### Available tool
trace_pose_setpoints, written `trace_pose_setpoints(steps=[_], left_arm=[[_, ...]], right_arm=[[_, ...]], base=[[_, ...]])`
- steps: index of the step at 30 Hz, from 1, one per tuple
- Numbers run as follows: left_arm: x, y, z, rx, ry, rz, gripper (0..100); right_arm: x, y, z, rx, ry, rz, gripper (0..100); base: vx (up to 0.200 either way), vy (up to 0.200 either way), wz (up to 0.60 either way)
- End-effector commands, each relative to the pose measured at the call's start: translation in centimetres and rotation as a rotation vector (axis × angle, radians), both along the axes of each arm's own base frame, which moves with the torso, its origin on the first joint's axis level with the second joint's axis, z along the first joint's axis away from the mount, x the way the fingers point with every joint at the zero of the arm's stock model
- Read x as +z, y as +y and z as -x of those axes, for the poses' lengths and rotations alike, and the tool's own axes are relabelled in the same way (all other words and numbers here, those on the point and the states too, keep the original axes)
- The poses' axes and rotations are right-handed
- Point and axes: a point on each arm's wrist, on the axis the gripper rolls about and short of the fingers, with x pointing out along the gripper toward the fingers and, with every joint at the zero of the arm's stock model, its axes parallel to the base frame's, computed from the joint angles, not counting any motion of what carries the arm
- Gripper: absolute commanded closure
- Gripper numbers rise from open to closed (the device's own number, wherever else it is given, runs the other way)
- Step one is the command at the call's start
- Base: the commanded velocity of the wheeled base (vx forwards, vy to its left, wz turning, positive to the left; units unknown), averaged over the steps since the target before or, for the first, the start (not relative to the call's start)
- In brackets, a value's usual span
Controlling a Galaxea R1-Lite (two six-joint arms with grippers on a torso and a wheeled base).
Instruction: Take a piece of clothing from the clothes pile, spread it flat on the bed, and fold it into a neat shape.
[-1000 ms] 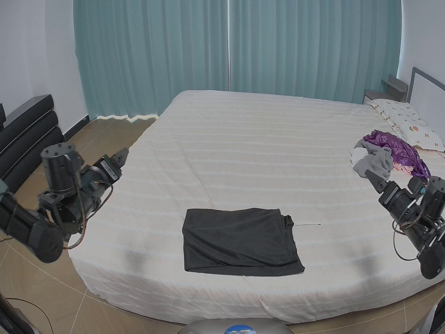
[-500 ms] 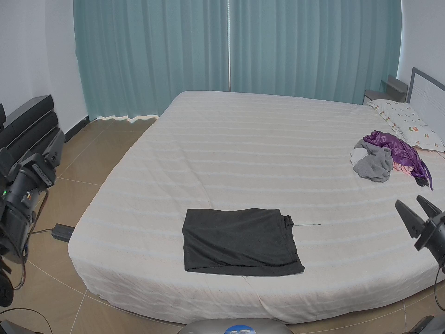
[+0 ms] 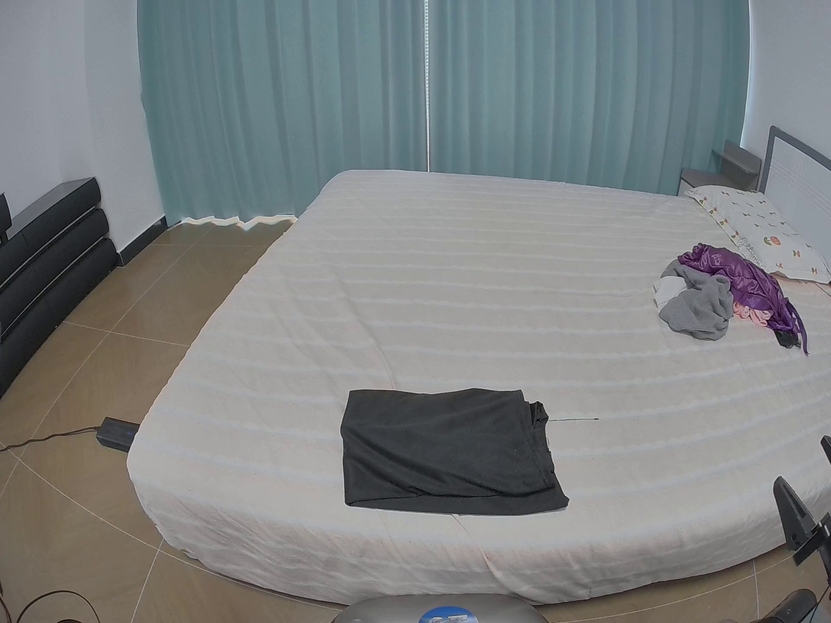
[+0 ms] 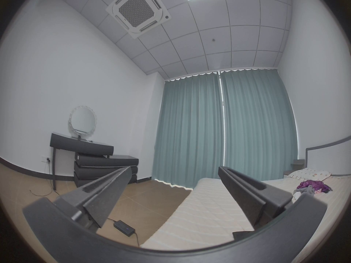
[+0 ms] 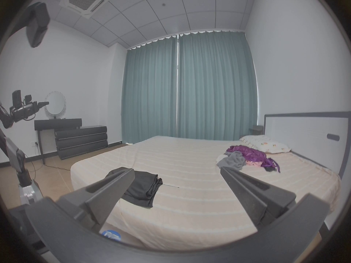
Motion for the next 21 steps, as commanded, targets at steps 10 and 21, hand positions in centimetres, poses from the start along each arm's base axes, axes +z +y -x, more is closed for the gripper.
trace_pose_setpoints(steps=[10,21], left_arm=[[-7.6,0.6,8.2,0.110,-0.101,-0.115,0],[-10.7,0.1,7.0,-0.125,0.204,-0.150,0]], right_arm=[[-2.2,-0.2,3.9,-0.143,-0.254,0.094,0],[-4.6,-0.2,3.7,-0.151,-0.001,-0.032,0]], base=[[0.000,0.000,0.00],[0.000,0.000,0.00]])
